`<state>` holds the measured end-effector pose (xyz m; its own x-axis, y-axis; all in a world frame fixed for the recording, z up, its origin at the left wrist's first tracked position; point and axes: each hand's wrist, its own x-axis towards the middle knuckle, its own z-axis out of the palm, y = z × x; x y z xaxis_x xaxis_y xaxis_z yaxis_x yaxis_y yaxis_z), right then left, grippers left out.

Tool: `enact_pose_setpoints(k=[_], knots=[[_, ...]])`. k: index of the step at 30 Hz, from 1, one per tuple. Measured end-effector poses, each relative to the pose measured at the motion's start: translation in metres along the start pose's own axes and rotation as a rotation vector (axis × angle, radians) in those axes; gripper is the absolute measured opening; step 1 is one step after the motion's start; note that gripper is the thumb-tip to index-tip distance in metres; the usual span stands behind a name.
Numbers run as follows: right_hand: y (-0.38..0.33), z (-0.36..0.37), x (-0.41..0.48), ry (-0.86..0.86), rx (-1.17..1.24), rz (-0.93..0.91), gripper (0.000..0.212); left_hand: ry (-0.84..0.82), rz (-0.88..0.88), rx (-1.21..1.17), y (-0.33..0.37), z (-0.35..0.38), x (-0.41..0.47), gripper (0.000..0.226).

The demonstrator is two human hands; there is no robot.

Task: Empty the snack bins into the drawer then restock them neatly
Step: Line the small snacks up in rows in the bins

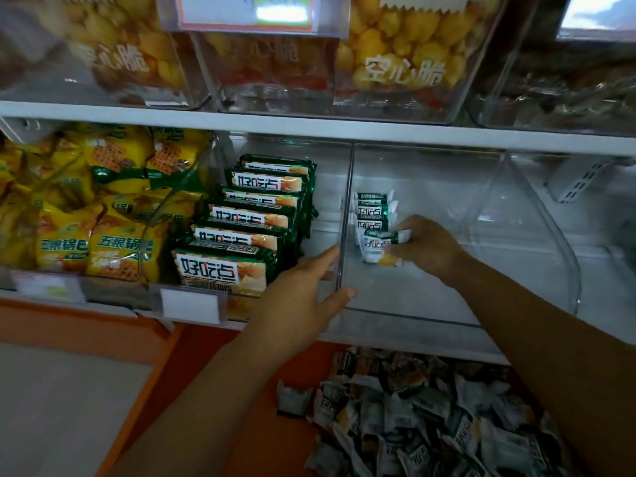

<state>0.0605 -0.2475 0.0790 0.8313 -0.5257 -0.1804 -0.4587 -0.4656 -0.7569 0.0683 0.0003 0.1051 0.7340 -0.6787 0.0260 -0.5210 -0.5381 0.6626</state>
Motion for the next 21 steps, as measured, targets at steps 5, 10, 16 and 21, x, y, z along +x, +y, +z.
enact_pose_setpoints(k=[5, 10, 16, 21], knots=[[-0.002, 0.017, 0.022, 0.021, -0.141, -0.08, 0.045, 0.009, -0.021, -0.001, -0.003, 0.001, 0.002, 0.07], [-0.001, 0.023, 0.025, 0.052, -0.153, -0.074, 0.051, 0.036, 0.011, -0.044, -0.005, 0.002, 0.004, 0.069], [-0.021, -0.017, -0.063, 0.383, 0.205, -0.375, 0.045, 0.416, 0.225, -0.023, 0.011, 0.004, -0.022, 0.042], [0.046, -0.009, -0.192, 0.27, 0.261, -0.49, 0.031, 0.01, 0.25, -0.038, 0.02, 0.063, -0.063, 0.038]])
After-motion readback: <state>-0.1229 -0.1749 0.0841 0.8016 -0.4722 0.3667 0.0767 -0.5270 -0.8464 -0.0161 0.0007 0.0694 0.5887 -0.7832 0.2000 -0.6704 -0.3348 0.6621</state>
